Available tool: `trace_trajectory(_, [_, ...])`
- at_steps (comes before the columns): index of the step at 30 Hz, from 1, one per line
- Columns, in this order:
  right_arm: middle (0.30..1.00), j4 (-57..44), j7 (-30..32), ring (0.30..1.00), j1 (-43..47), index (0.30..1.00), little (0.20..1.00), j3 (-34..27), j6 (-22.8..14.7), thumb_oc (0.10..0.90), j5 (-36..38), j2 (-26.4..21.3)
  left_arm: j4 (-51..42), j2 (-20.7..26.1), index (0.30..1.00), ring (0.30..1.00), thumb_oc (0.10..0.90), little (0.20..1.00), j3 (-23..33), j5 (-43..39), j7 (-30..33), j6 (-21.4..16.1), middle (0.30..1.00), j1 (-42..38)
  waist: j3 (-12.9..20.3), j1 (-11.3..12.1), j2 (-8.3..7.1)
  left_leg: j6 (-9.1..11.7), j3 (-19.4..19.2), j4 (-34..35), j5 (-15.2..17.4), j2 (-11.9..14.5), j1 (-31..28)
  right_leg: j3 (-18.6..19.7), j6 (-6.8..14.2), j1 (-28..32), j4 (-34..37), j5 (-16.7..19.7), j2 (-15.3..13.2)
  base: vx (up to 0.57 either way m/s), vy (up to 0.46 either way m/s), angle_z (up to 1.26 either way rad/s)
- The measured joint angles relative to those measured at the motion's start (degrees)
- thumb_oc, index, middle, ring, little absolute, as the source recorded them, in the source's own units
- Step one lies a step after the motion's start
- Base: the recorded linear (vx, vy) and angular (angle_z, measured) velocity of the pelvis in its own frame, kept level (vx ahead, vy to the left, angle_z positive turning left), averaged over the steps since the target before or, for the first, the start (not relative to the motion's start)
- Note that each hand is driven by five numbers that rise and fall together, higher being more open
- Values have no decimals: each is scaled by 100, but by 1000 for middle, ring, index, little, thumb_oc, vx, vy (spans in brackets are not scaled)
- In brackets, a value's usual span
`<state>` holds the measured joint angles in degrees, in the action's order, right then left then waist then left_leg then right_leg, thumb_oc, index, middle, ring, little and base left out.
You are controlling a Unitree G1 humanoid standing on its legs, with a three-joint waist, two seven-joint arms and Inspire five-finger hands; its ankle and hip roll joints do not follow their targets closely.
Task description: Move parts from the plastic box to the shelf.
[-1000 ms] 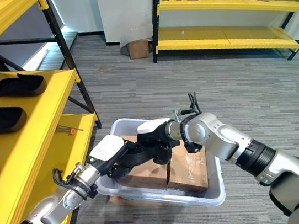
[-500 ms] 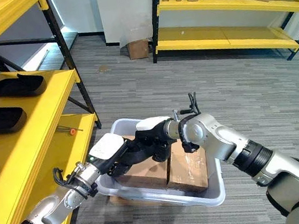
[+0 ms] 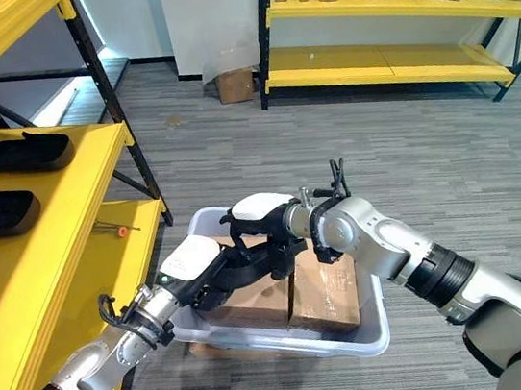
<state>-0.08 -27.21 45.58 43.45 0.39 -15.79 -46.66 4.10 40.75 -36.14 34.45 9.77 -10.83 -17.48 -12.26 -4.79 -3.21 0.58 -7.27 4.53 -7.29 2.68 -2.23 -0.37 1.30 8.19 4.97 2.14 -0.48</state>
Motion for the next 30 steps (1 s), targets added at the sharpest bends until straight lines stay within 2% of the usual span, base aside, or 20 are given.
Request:
trace_trajectory(6, [1000, -868, -26, 1000, -273, 1000, 1000, -541, -311, 900, -327, -561, -56, 23, 300, 300, 400, 300, 1, 165, 111, 85, 300, -25, 0, -173, 1, -5, -54, 3, 9, 4, 3, 71, 4, -52, -1, -3, 0, -10, -3, -5])
trace_trajectory(9, [1000, -1297, -226, 1000, -287, 1000, 1000, -681, -390, 900, -377, -833, -71, 27, 300, 300, 400, 300, -1, 441, 126, 131, 300, -22, 0, -249, 1, -5, -82, 2, 10, 9, 3, 100, 2, -45, -2, 4, 3, -5, -4, -5])
trace_trajectory(11, [1000, -1607, -472, 1000, -324, 1000, 1000, -799, -423, 900, -321, -1085, -74, 39, 300, 300, 400, 300, 0, 528, 163, 293, 300, -17, 0, -307, 1, -5, -102, 2, 10, 12, 1, 118, 0, -47, -2, 8, 6, -5, -11, -3])
trace_trajectory(15, [1000, -2204, -873, 1000, -804, 1000, 1000, -1220, -96, 900, 108, -1444, -77, 49, 300, 300, 400, 300, 122, 544, 346, 452, 300, 80, -2, -352, -3, 7, -129, 3, 19, 23, -1, 139, 1, -77, -2, 9, 12, -13, -29, -4])
trace_trajectory(18, [1000, -2273, -978, 1000, -992, 1000, 1000, -1356, 92, 900, 373, -1495, -76, 59, 300, 300, 400, 300, 264, 671, 353, 459, 300, 126, -4, -385, -10, 5, -145, 2, 23, 21, -1, 150, 1, -86, -2, 9, 10, 0, 0, 0])
trace_trajectory(23, [1000, -2487, -1114, 1000, -1677, 1000, 1000, -2439, 213, 900, 660, -1718, -118, 82, 300, 300, 400, 300, 507, 704, 469, 472, 300, 375, -10, -497, -49, -9, -234, 2, 55, 15, -4, 249, 16, -129, -2, 10, -2, 2, -2, -9])
trace_trajectory(29, [1000, -2633, -960, 1000, -2455, 1000, 1000, -3359, 279, 900, 834, -1786, -130, 71, 300, 300, 400, 300, 510, 901, 589, 462, 300, 581, -12, -633, -68, -16, -347, 2, 89, 20, -5, 344, 21, -143, -3, 9, -7, 5, 3, -9])
trace_trajectory(30, [1000, -2628, -906, 1000, -2489, 1000, 1000, -3368, 336, 900, 854, -1789, -127, 72, 300, 300, 400, 300, 510, 903, 594, 465, 300, 598, -12, -651, -68, -16, -354, 2, 91, 20, -9, 361, 22, -145, -3, 13, -6, 4, -14, -6])
